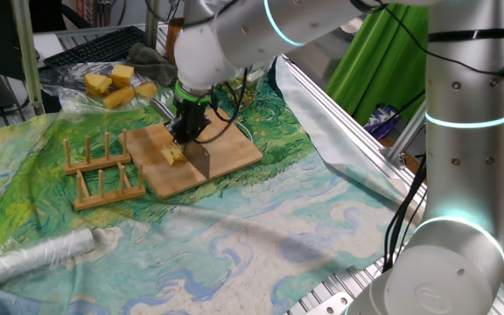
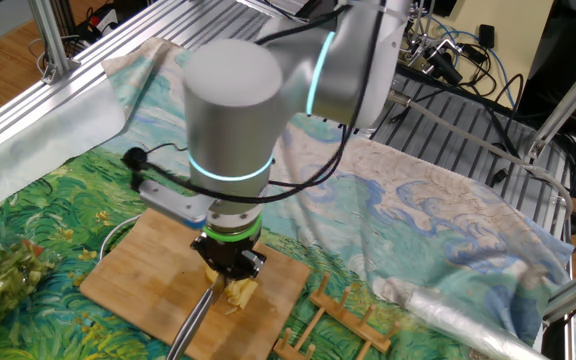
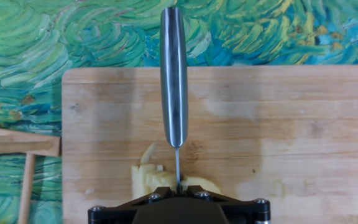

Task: Chop the potatoes

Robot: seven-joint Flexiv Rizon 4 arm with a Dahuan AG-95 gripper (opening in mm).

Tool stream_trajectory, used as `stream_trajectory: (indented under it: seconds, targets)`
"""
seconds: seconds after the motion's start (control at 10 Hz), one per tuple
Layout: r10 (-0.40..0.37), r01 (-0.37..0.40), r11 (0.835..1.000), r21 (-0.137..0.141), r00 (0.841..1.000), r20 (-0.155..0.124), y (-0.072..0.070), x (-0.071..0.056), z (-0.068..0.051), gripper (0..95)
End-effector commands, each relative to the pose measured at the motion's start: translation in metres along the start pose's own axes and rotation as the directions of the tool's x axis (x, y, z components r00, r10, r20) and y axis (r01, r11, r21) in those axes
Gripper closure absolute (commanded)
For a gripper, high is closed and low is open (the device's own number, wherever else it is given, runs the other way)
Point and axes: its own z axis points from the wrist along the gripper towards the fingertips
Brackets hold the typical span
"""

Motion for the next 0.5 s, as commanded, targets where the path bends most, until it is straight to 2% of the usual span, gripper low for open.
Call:
stream_trajectory:
  seconds: [0.1, 0.5]
  targets:
    - [-0.002, 0.002, 1.000, -0.009, 1.000, 0.001, 0.000, 0.003, -0.006, 95.0]
    - [-0.004, 0.004, 1.000, -0.003, 1.000, -0.015, -0.005, 0.011, -0.028, 95.0]
